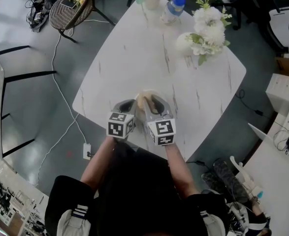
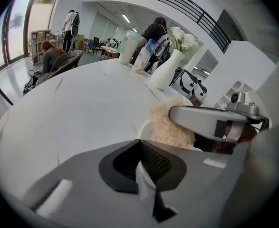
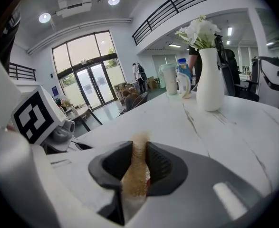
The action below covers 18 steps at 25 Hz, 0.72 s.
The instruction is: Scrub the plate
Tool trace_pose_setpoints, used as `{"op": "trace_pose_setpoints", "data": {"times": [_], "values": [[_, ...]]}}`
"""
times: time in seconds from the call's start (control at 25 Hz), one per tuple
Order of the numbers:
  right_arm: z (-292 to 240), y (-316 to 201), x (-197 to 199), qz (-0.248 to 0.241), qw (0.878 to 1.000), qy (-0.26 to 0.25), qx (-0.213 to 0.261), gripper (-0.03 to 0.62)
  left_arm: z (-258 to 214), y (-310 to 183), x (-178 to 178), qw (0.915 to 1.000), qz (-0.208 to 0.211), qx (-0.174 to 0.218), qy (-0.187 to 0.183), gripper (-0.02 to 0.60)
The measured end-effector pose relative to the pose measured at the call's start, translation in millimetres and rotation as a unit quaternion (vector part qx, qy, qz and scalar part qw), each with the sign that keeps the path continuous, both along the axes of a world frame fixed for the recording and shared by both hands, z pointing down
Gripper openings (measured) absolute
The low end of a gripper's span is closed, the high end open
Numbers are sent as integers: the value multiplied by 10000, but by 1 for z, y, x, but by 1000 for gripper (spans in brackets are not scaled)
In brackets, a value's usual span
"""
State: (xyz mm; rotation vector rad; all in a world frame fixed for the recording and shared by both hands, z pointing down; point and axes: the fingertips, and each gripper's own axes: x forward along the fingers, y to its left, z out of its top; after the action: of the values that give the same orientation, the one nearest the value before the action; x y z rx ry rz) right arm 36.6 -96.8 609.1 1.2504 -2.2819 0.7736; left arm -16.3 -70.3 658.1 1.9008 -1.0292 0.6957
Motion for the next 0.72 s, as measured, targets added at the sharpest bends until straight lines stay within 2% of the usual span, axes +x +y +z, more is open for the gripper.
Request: {"op": "trace_pose_setpoints", "data": {"times": [0.36, 0.72], "values": [[9, 3, 27, 371, 9989, 132, -253, 91, 1, -2, -2, 10000, -13, -10, -10, 7], [10, 6, 53, 646, 9971, 276, -306, 91, 1, -5, -5, 10000, -11, -10, -4, 6]]}}
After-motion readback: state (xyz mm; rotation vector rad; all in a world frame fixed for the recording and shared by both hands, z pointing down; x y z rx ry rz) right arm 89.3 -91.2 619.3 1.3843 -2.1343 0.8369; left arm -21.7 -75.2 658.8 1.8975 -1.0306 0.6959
